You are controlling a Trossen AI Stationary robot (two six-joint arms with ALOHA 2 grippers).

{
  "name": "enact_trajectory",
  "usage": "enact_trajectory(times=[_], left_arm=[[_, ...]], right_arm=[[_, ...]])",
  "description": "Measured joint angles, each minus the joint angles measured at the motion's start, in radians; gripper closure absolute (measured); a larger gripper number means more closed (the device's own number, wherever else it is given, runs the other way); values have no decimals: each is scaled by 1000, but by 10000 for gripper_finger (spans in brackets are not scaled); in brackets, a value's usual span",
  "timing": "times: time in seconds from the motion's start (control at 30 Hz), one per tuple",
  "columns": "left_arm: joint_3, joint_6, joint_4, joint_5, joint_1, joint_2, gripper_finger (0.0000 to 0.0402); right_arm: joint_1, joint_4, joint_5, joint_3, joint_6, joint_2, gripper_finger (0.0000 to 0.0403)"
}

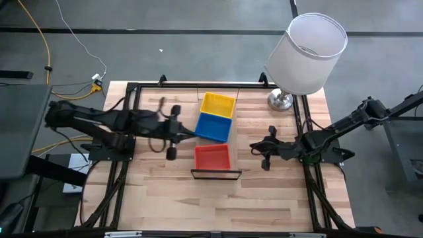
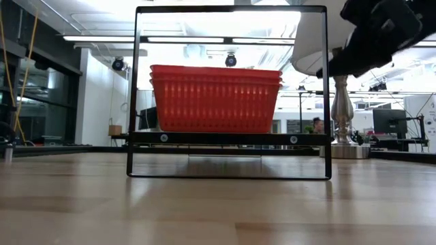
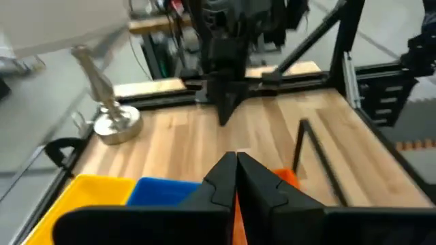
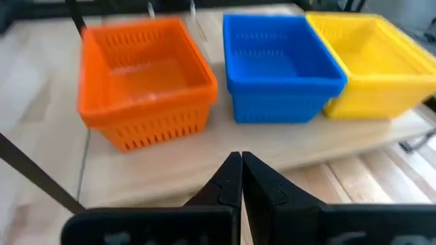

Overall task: Stack baskets on shelf by color
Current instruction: Return to Home Position

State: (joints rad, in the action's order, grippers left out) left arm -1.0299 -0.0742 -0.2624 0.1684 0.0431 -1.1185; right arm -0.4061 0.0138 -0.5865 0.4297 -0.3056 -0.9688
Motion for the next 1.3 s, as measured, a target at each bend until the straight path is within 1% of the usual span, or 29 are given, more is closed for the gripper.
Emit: enact_trajectory(times=[0.1,0.23,0.3,0.37,0.47,0.6,0.73,0.83,0.97,1.13,1.2,1.3], left_arm=[[237,-31,191,-22,-33,138,399],[493,-15,372,-112,-85,300,401],[599,-10,442,-149,-102,378,401],[690,0,499,-157,-106,451,401],[792,24,530,-157,-103,556,401],[867,45,515,-158,-99,692,401],[887,43,467,-158,-99,799,401],[906,37,449,-170,-100,857,401],[956,37,445,-201,-100,918,401],[1020,55,437,-201,-99,971,401],[1020,69,394,-202,-99,980,401],[1019,88,384,-205,-99,983,401]], right_arm=[[0,-68,10,0,39,0,403],[0,-143,48,-1,81,1,403],[0,-162,49,-1,87,1,403],[1,-164,44,-1,86,1,403],[7,-171,44,-1,72,1,403],[31,-173,45,-1,43,1,403],[59,-189,66,-1,33,1,403],[80,-197,88,-1,9,1,403],[100,-193,117,-1,-8,1,403],[107,-193,146,-1,-8,1,403],[107,-193,154,-1,-8,1,403],[107,-192,171,-1,-8,1,403]])
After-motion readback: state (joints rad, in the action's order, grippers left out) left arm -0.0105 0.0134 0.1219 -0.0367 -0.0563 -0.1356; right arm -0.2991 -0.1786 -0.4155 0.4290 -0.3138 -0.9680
